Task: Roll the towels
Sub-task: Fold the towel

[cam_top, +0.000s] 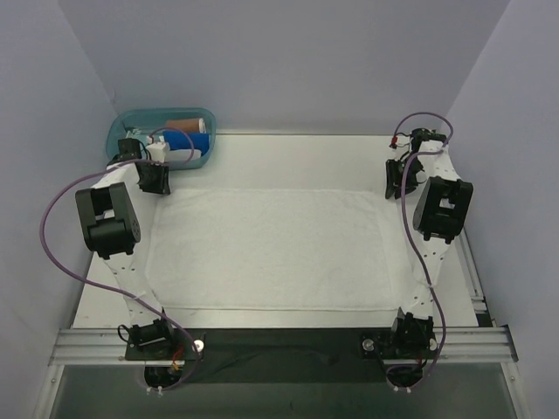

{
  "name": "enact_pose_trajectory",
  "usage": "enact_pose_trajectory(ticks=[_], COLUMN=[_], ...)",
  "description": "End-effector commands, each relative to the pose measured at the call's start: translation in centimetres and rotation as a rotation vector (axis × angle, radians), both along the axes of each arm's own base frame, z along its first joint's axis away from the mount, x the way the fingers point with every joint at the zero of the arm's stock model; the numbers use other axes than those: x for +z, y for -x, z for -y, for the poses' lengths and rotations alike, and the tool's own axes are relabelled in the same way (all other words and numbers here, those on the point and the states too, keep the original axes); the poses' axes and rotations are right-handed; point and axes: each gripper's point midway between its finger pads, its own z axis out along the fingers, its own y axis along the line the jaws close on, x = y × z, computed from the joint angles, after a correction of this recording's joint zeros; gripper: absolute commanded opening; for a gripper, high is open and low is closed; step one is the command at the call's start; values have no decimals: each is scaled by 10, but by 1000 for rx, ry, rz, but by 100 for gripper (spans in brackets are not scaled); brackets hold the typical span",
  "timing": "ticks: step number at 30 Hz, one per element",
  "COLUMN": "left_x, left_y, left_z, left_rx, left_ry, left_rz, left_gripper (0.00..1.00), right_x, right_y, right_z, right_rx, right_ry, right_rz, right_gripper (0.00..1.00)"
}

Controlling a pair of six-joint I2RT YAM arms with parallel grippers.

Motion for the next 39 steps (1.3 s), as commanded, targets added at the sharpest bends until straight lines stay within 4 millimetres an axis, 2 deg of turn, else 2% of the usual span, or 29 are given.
enact_pose_trajectory(ticks=[1, 2, 7, 8, 12, 15, 24, 29, 32, 33, 34, 37, 38, 39], left_x=[-14, -15, -12, -11, -1, 7, 56, 86, 94, 107, 105, 119, 125, 120], left_y=[15, 15, 12, 11, 1, -3, -19, -36, -42, -49, -47, -39, -35, -27], left_z=[3, 4, 6, 7, 4, 5, 5, -4, -13, -15, -15, -9, -2, 0], left_rx=[-10, -14, -18, -17, -12, -9, -12, -6, 6, 2, -2, -45, -74, -79], left_ry=[16, 17, 37, 43, 48, 64, 153, 142, 152, 149, 160, 213, 247, 264], left_rz=[-64, -66, -65, -67, -43, -24, 90, 165, 185, 213, 196, 210, 221, 206], left_gripper=[39, 35, 15, 10, 0, 0, 0, 0, 0, 0, 0, 0, 0, 0], right_x=[-2, 0, 1, 2, 12, 23, 68, 89, 100, 101, 105, 120, 131, 131], right_y=[14, 11, 7, 8, 3, -1, -31, -48, -51, -53, -53, -51, -50, -44], right_z=[-9, -9, -9, -9, -6, -3, 14, 23, 26, 26, 25, 25, 21, 20], right_rx=[-7, -7, -13, -13, -14, -16, -72, -90, -96, -99, -98, -101, -91, -87], right_ry=[-20, -19, -15, -14, -12, -13, -10, 9, 6, 3, -6, -24, -37, -42], right_rz=[-62, -53, -44, -44, -13, 19, 193, 267, 296, 304, 313, 342, 363, 353], right_gripper=[32, 30, 1, 0, 0, 0, 0, 0, 0, 0, 0, 0, 0, 0])
